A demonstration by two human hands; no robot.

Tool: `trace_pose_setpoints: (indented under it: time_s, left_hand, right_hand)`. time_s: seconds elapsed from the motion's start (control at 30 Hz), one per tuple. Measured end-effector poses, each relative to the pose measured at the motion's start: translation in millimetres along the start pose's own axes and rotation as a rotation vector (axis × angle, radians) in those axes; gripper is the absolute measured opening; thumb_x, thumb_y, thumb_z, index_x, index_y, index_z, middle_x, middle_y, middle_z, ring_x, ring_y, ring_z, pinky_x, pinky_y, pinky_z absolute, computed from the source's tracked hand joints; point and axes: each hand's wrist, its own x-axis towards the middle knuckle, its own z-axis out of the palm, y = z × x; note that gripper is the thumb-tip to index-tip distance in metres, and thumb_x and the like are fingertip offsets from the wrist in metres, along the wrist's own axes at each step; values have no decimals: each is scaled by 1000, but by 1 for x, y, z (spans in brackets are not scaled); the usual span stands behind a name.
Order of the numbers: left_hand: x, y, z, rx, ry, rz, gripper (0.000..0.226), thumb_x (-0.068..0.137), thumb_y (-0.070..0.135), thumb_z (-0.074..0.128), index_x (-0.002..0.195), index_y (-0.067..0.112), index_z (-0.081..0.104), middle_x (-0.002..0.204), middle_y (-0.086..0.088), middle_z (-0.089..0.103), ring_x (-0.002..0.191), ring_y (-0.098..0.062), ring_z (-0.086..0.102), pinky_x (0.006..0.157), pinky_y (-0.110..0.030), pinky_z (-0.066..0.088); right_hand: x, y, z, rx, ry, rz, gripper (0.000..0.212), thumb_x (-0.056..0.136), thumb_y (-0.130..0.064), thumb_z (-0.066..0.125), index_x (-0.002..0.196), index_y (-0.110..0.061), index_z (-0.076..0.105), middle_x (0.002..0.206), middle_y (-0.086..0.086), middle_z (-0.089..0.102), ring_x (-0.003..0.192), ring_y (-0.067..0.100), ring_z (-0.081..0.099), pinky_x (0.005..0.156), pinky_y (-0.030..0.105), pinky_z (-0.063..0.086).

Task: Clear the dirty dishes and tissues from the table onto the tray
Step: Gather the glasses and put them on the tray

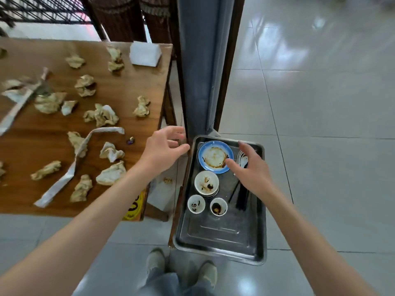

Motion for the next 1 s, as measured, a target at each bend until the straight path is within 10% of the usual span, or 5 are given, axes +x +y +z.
trace_pose_setpoints:
  time_s: [1.0]
  left_hand:
    - [-166,-110,-350,-56,536,-317,47,81,25,73,126,23,55,123,3,60,110,-15,57,82,-28,52]
  right_hand:
    - [-72,-347,200,-77,-441,-374,68,83,-47,64,141,-37,30,146,-8,38,131,16,38,90,24,33]
